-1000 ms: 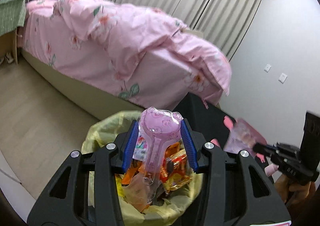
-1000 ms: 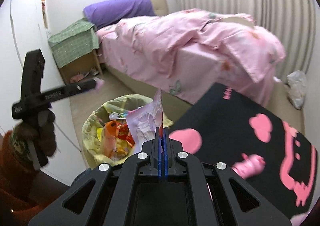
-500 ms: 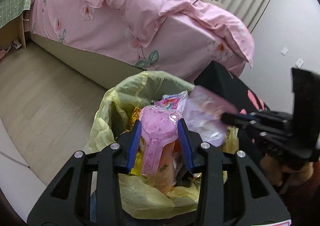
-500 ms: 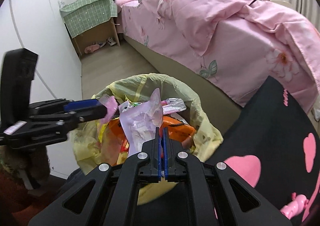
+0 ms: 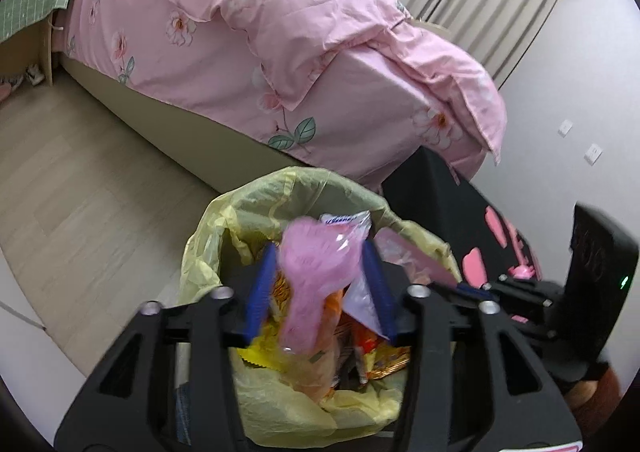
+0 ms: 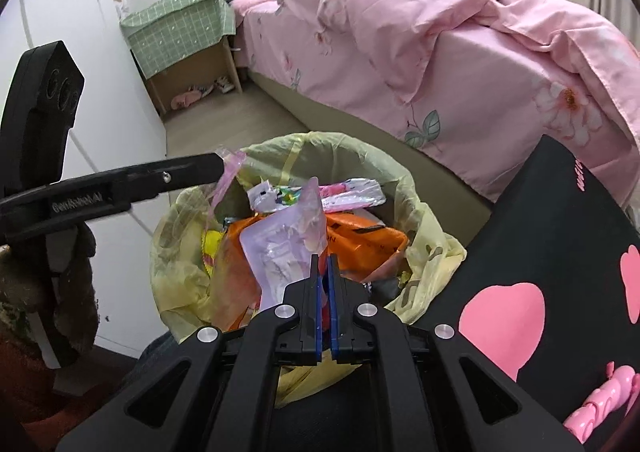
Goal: Collect trash
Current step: 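Open both tools to drop the pink package and blister tray into the bin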
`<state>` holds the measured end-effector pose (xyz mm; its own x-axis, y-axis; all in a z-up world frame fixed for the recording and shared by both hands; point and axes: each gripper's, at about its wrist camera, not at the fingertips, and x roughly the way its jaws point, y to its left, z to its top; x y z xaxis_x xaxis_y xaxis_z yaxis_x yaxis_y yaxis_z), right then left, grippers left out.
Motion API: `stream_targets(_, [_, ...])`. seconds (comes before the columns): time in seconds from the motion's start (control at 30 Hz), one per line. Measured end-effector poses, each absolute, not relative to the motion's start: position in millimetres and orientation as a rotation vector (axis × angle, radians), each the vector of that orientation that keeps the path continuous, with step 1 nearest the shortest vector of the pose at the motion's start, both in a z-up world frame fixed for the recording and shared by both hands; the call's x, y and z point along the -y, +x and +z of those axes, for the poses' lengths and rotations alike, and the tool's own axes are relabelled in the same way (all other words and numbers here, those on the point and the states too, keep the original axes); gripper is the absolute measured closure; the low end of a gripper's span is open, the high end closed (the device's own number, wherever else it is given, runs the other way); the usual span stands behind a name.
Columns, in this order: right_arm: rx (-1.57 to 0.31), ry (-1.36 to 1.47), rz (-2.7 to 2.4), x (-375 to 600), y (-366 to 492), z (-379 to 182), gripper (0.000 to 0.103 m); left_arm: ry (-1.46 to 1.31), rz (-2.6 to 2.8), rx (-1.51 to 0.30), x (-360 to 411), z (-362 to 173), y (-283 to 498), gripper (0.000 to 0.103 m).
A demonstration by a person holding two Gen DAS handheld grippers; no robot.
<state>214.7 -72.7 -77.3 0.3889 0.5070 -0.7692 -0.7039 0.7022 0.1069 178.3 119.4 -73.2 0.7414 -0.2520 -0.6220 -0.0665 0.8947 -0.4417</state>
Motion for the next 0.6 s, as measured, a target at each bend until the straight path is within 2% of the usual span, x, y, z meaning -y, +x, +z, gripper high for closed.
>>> stream_targets(0.27, [-0.841, -0.231, 0.746, 86, 199, -65, 0.097, -0.437, -0.066, -0.673, -117, -39, 165, 0.039])
stream_targets(0.5, [-0.719, -0.174, 0.733, 110, 180, -43, 0.096, -0.399, -0.012, -0.626, -110, -18, 144, 0.037])
stream_targets(0.6, [-0.731, -0.149, 0.745, 102, 192, -42, 0.096, -0.439, 0.023, -0.628, -115, -20, 142, 0.037])
